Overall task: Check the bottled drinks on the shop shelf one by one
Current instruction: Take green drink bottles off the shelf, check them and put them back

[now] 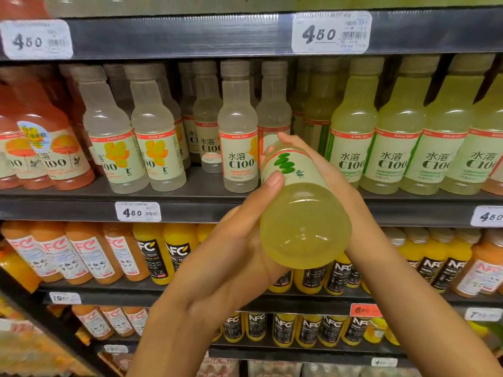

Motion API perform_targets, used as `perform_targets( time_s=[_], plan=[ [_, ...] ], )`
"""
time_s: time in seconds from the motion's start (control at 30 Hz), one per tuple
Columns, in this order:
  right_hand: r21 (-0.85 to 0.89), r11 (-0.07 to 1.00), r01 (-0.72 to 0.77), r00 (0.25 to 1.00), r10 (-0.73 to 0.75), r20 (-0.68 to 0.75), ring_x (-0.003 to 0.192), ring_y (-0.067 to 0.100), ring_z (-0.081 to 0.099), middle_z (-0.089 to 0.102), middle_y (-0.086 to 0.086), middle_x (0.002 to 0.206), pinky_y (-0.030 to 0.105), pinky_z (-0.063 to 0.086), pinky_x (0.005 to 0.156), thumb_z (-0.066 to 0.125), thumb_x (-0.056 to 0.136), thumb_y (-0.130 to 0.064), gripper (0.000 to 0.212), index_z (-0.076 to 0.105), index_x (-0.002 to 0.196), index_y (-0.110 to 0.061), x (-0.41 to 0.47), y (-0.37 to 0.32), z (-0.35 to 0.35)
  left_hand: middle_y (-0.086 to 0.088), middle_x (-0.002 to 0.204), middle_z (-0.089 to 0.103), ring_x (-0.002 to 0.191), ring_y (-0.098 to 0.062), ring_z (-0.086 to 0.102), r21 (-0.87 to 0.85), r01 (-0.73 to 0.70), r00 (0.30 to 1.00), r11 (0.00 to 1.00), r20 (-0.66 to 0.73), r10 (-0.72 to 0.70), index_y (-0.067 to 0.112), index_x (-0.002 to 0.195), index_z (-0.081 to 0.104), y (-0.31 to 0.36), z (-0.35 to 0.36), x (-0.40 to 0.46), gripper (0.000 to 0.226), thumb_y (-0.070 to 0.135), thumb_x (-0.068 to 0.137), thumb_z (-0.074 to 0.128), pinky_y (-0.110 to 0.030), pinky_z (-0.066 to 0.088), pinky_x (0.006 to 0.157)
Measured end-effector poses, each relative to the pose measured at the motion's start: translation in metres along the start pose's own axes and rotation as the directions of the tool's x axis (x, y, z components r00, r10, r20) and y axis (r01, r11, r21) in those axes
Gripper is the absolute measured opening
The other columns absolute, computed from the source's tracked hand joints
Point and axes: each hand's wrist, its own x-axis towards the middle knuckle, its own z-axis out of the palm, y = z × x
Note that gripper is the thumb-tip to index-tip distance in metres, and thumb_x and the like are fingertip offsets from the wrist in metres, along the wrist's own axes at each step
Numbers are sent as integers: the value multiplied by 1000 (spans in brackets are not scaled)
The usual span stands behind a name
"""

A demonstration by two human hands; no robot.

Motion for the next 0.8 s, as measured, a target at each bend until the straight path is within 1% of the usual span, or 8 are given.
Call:
perform_targets(
  time_s=[0.07,0.17,0.2,0.27,0.37,0.53,0.67,0.8],
  plan=[
    [32,999,-29,1000,29,5,38,14,58,58,5,49,18,46,37,51,96,-28,28,51,77,-8,-1,-2,3,-6,90,76,81,-18,73,-14,44,988,999,147,-41,13,90,79,1,1,-6,21,22,72,72,-31,59,73],
    [62,998,-11,999,9,41,51,13,57,58,2,58,21,53,52,56,93,-31,22,51,82,-12,-2,-9,7,-14,99,72,86,-25,71,27,107,986,994,124,-109,11,98,76,0,-5,-9,51,24,51,89,-39,56,83],
    [146,989,-2,998,-8,67,56,12,57,57,2,61,22,54,56,58,92,-29,18,50,87,-13,-3,-11,9,-15,100,72,87,-26,71,73,122,986,990,108,-130,12,100,76,2,-3,-11,56,30,49,91,-39,56,83],
    [212,975,71,988,-98,119,58,13,57,57,3,65,25,55,60,58,92,-24,15,48,93,-14,-4,-15,12,-10,96,75,84,-20,73,199,121,989,972,59,-135,19,94,78,2,-4,-14,32,40,70,80,-32,60,75],
    [56,958,282,955,-286,81,61,17,66,64,4,70,29,58,61,61,92,-23,13,55,91,-11,-6,-15,13,-2,86,77,77,-11,73,332,124,992,935,-40,-117,25,90,78,-3,-17,-16,22,41,79,67,-20,56,59],
    [-244,864,441,896,-441,56,66,18,69,69,5,71,29,56,57,56,96,-29,21,55,107,-12,-12,-11,12,2,106,73,98,-13,69,596,-5,1000,803,-16,18,27,120,55,-21,-37,2,59,50,67,68,-22,54,71],
    [-332,762,556,831,-515,209,64,17,65,66,1,72,30,54,57,52,96,-32,25,52,113,-13,-24,-7,10,17,106,71,98,-4,68,663,-109,994,741,59,94,28,119,49,-32,-49,12,56,39,68,71,-14,52,75],
    [-355,581,733,679,-589,438,62,19,62,63,2,74,30,52,60,56,91,-21,18,51,106,-13,-38,-4,12,20,109,67,102,-1,64,726,-195,980,659,119,159,36,116,48,-37,-55,20,55,30,70,77,-11,50,78]
  ],
)
